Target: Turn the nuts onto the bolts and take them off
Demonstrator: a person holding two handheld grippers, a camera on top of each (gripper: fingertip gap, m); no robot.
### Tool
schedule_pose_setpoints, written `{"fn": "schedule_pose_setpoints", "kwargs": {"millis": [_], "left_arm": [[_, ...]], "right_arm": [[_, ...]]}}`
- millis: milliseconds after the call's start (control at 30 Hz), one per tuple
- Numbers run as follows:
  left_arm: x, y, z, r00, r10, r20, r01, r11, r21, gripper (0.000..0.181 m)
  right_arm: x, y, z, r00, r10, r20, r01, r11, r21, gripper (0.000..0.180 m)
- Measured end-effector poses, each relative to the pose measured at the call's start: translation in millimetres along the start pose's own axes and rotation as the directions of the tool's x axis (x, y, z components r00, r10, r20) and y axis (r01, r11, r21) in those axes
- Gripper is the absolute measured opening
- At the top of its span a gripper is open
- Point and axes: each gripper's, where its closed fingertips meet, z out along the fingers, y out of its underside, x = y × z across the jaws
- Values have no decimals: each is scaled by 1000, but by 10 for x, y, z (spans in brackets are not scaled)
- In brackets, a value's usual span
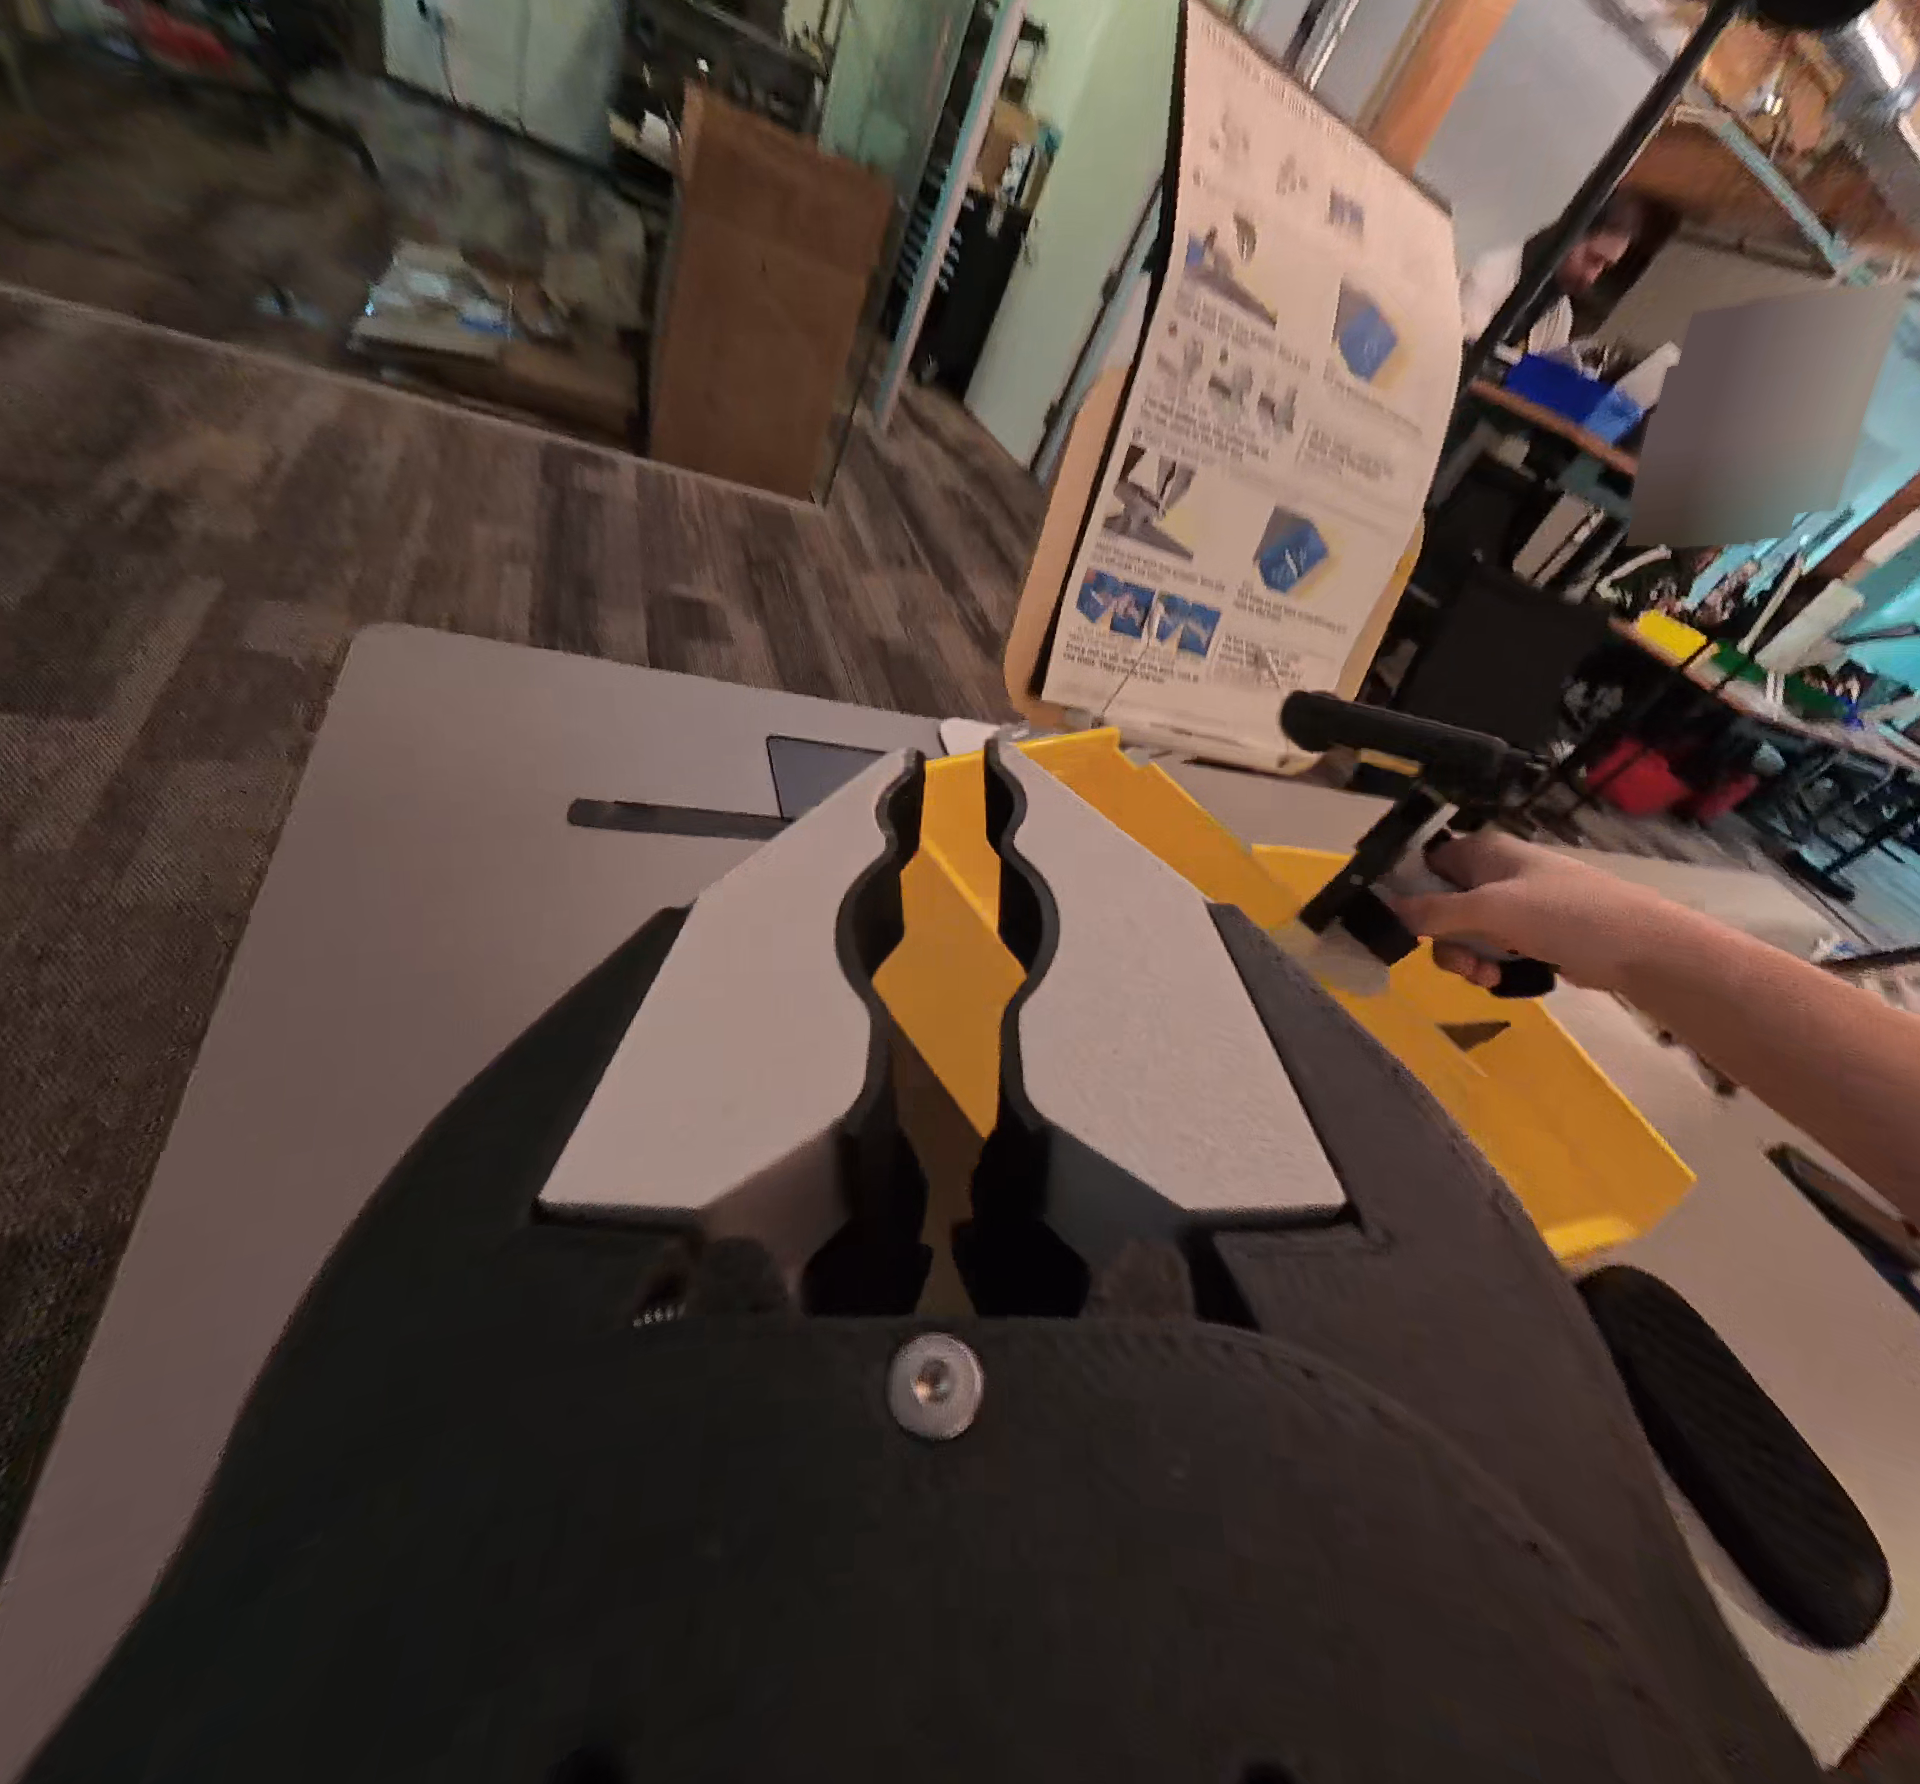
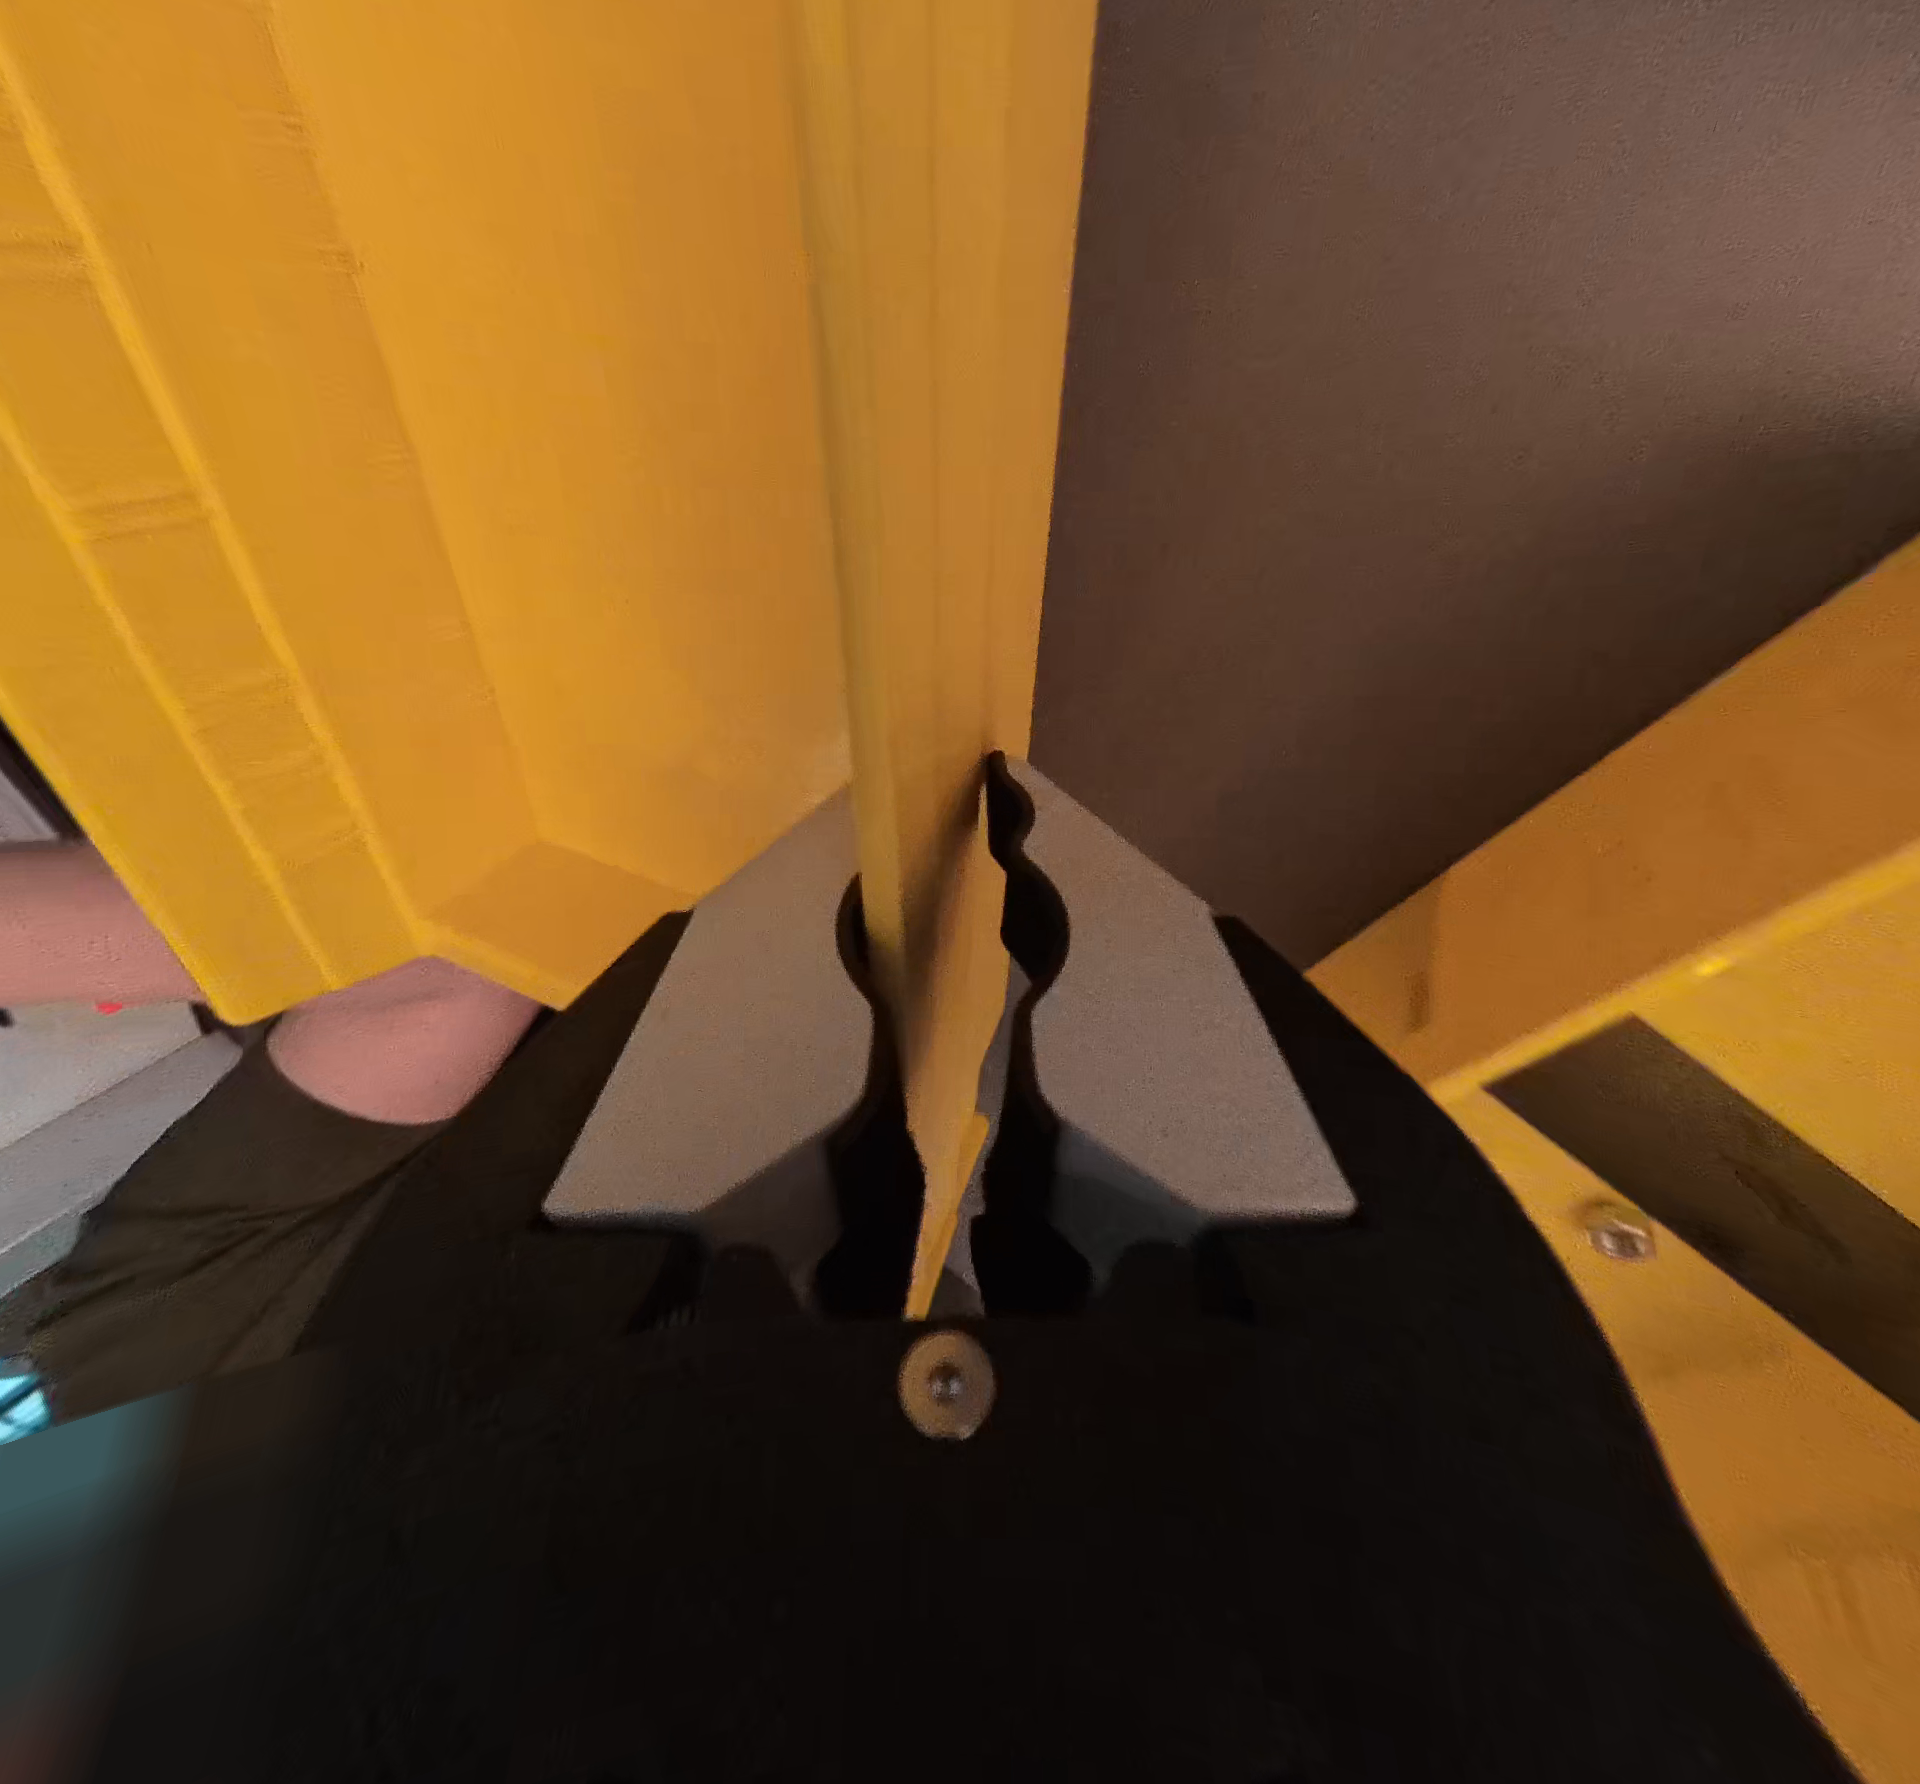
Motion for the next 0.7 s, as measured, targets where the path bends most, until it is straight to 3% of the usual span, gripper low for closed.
{"fn": "schedule_pose_setpoints", "kwargs": {"millis": [100,200,333,433,567,700], "left_arm": [[25,5,-13,999,-25,-33,25,1000,1,15],[214,145,173,991,-46,-129,35,996,-87,23],[872,584,609,918,-97,-384,-35,945,-324,34],[1356,1123,977,868,-128,-480,-165,838,-521,48],[2034,1788,1428,799,-165,-578,-305,717,-627,47],[2451,2420,1809,785,-206,-585,-343,642,-686,48]], "right_arm": [[-29,81,-525,999,-27,36,26,999,36,8],[195,275,-1146,999,-41,32,37,994,106,3],[820,660,-1959,997,58,51,-70,959,276,2],[1481,1056,-2423,982,183,36,-182,898,401,3],[2352,1713,-2754,928,373,13,-330,804,495,3],[2960,2316,-2785,857,515,34,-452,718,528,3]]}}
